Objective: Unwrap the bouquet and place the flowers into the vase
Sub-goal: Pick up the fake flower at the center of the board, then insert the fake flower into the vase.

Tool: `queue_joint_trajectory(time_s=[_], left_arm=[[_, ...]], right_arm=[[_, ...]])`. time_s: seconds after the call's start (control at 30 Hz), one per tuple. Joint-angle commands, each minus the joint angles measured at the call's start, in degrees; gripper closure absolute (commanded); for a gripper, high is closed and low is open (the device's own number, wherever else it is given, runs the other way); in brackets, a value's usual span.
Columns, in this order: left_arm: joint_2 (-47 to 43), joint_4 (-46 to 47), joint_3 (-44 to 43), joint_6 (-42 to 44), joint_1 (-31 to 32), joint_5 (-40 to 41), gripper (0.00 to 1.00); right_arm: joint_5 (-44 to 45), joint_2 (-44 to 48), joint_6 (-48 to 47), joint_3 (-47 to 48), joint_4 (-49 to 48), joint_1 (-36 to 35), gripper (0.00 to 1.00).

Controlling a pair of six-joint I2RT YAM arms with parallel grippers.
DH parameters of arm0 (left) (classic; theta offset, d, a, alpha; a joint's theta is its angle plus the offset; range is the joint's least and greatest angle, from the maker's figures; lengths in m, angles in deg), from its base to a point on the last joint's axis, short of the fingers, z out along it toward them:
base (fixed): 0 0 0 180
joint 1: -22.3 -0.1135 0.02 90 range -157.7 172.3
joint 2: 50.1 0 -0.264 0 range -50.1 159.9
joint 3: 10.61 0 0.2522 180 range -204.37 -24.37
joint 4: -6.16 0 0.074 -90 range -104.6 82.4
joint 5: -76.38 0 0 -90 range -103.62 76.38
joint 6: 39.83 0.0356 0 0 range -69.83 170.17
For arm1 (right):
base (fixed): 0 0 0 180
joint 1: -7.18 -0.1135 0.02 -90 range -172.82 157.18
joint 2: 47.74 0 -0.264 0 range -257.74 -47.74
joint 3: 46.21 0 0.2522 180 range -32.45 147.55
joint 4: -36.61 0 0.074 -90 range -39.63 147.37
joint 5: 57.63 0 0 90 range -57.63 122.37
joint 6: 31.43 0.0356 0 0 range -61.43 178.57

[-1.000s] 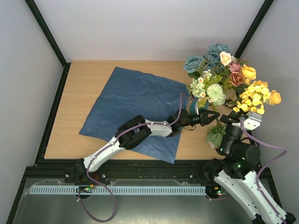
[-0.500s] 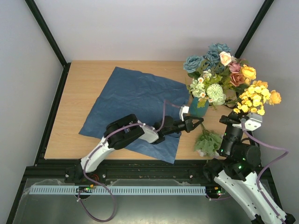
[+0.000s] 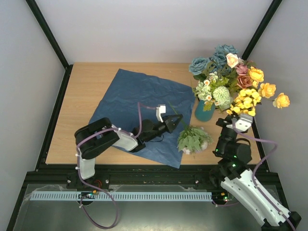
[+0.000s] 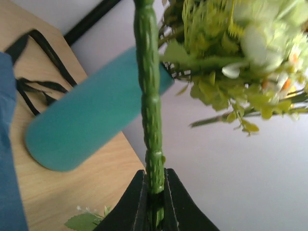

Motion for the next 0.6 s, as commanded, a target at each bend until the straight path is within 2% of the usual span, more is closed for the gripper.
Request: queue_joint_trajectory(time_s=[0.0, 0.1, 0.37, 0.57], left_arm=[[-5.43, 1.90, 3.30, 0.34, -2.22, 2.87, 0.98], [-7.47, -2.56, 4.70, 0.56, -3.87, 2.07, 0.98], [-10.29, -9.46, 5.07, 2.92, -5.24, 0.39, 0.98], [-10.39, -9.40, 5.35, 2.92, -5.48, -0.85, 0.98]], right_arm=[[-0.28, -4.48, -0.19, -3.82, -16.56, 2.13, 0.99], [-4.70, -8.37, 6.99, -3.80, -18.35, 5.79, 0.99], [-14.05, -11.25, 20.40, -5.08, -26.27, 14.60, 0.99], [-13.56, -9.64, 24.66, -4.51, -24.31, 15.91, 0.99]])
